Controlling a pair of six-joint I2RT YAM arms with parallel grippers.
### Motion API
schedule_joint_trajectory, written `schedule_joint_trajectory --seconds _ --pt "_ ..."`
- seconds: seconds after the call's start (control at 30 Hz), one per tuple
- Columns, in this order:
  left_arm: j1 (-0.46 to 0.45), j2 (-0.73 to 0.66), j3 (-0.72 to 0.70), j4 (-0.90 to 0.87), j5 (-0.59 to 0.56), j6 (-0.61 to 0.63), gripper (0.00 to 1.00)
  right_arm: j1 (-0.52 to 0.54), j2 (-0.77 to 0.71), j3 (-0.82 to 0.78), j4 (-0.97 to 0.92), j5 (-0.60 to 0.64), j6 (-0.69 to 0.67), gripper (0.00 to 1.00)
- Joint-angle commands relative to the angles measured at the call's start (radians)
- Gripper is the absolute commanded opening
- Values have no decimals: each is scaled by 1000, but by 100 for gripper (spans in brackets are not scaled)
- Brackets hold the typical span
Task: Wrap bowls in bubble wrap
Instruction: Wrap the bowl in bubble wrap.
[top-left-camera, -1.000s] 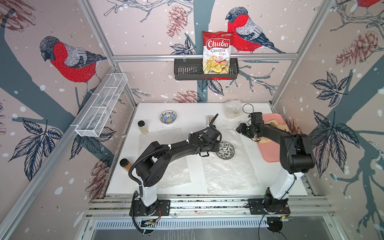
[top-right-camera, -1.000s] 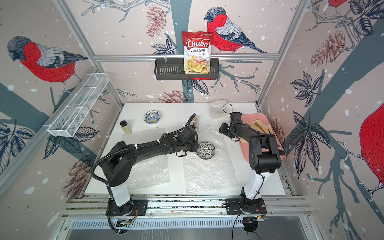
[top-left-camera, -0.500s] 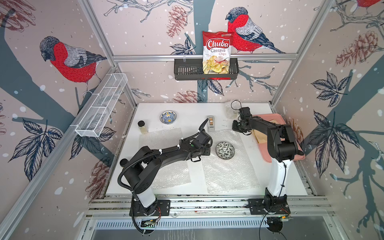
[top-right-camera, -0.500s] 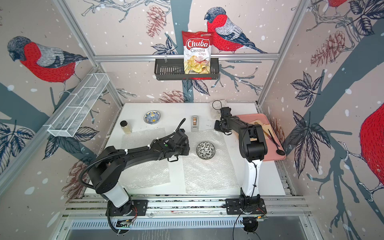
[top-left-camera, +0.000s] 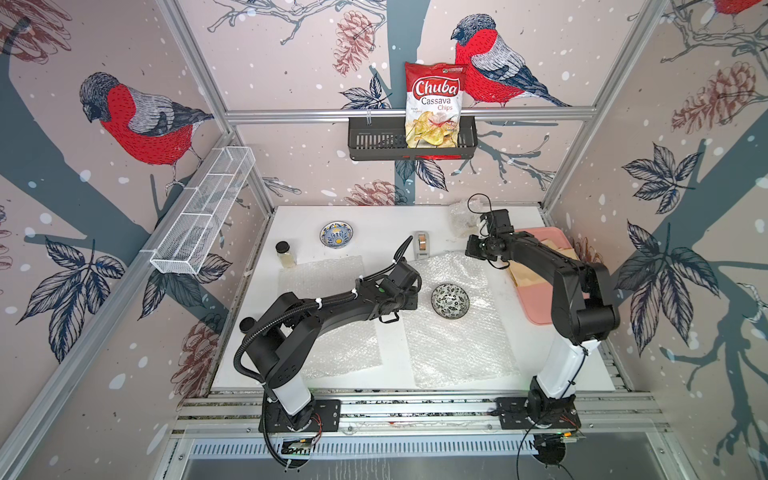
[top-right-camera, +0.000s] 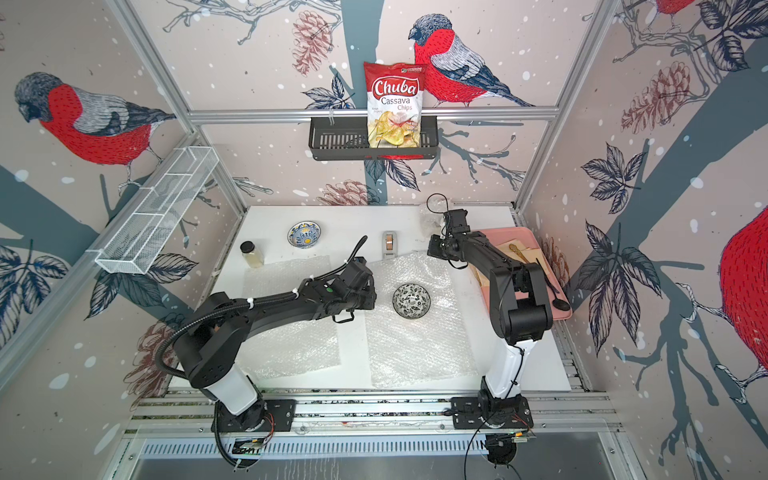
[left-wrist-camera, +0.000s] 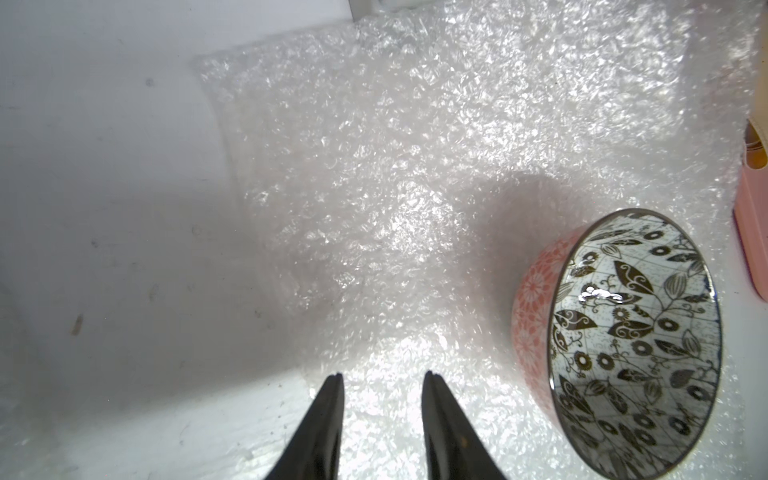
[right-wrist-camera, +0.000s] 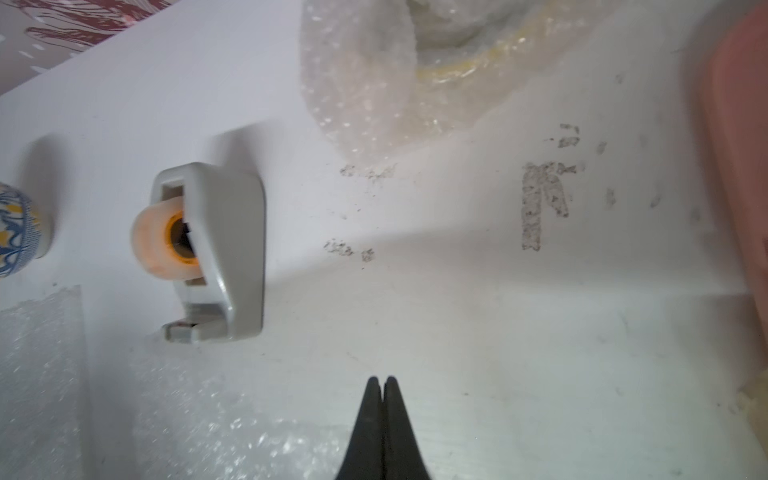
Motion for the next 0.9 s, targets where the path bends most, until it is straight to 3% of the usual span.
schedule_joint_trajectory --seconds 0.0,0.4,0.87 --pt "2 -14 1 43 -22 -3 37 23 -80 -46 -31 -78 -11 0" --pt "-20 -37 1 122 3 -5 37 179 -293 -278 -110 -132 33 1" --pt "-79 25 20 201 68 -38 38 269 -211 -418 19 -148 86 6"
